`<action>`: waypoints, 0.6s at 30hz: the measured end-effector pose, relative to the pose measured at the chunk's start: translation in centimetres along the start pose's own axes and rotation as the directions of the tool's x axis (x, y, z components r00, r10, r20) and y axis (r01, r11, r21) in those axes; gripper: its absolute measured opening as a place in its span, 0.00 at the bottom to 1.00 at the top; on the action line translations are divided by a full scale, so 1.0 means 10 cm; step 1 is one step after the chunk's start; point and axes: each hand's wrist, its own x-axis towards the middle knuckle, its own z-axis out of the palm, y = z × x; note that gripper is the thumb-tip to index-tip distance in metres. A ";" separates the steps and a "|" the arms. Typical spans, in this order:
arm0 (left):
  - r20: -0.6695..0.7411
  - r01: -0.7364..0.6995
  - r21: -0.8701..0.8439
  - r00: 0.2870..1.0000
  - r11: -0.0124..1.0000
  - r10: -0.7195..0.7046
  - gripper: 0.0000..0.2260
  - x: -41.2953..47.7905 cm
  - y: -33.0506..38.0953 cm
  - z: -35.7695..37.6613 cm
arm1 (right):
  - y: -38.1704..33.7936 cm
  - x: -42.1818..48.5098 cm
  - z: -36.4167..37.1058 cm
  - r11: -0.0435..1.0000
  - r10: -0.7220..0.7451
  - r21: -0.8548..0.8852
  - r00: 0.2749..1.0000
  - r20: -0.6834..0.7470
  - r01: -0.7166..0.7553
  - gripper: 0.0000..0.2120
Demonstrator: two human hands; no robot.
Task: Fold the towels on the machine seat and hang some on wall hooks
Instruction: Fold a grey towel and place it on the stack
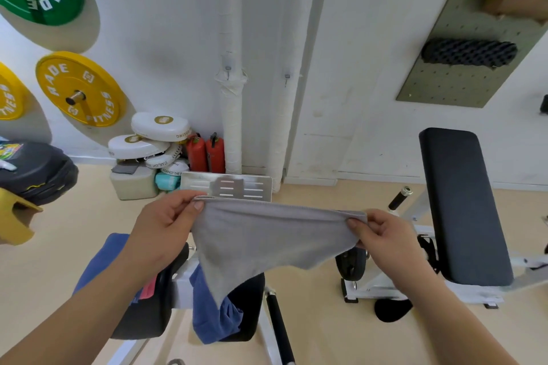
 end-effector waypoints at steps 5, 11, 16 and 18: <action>-0.067 0.007 0.056 0.998 0.998 -0.003 0.13 0.00 -0.04 0.02 | 0.06 0.01 0.10 0.979 0.021 0.200 1.000 0.021 -0.025 0.10; -0.082 0.198 0.004 0.977 0.980 -0.197 0.08 0.05 -0.07 0.12 | 0.03 0.03 0.33 0.940 0.146 0.317 0.988 -0.052 -0.122 0.12; 0.058 0.447 -0.108 0.894 0.888 -0.443 0.09 0.01 -0.06 0.23 | 0.15 0.01 0.51 0.915 0.267 0.323 0.963 -0.036 -0.242 0.16; 0.117 0.474 -0.153 0.880 0.867 -0.460 0.10 -0.09 0.02 0.32 | 0.12 -0.10 0.61 0.929 0.227 0.311 0.972 -0.061 -0.198 0.13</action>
